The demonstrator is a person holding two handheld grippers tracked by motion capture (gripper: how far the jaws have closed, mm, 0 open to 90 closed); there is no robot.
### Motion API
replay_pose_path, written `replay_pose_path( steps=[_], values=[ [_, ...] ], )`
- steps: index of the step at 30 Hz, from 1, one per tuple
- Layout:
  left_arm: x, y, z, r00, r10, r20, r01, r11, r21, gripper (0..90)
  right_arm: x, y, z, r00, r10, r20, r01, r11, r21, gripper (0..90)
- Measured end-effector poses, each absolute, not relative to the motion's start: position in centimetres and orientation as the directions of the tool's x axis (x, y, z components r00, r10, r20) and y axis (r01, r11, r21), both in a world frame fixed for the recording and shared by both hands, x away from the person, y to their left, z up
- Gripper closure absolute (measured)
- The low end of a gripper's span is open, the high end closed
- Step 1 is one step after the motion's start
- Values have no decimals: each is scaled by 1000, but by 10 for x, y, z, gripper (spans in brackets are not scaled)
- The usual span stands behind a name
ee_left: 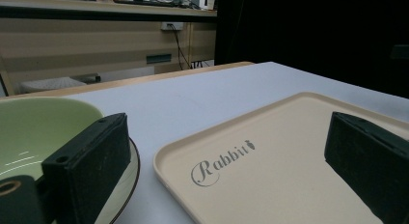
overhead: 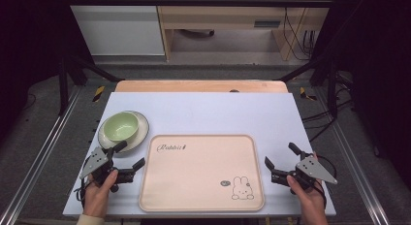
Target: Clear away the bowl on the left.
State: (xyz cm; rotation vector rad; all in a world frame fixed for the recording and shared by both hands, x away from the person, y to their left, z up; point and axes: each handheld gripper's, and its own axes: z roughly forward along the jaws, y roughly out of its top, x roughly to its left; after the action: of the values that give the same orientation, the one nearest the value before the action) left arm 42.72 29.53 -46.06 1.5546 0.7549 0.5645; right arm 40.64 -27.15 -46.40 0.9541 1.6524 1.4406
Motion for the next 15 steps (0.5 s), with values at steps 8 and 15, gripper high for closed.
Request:
replay_pose_path(
  steps=[8,15],
  values=[
    [427,299,-458,640,763,-90,152,-11,988,23,405,-272,-463,-447,893,-44,68,83,994,25],
    [428,299,-452,626,777,-60,152,-47,987,23,405,-272,-463,-427,903,-48,71,87,994,25]
  ],
)
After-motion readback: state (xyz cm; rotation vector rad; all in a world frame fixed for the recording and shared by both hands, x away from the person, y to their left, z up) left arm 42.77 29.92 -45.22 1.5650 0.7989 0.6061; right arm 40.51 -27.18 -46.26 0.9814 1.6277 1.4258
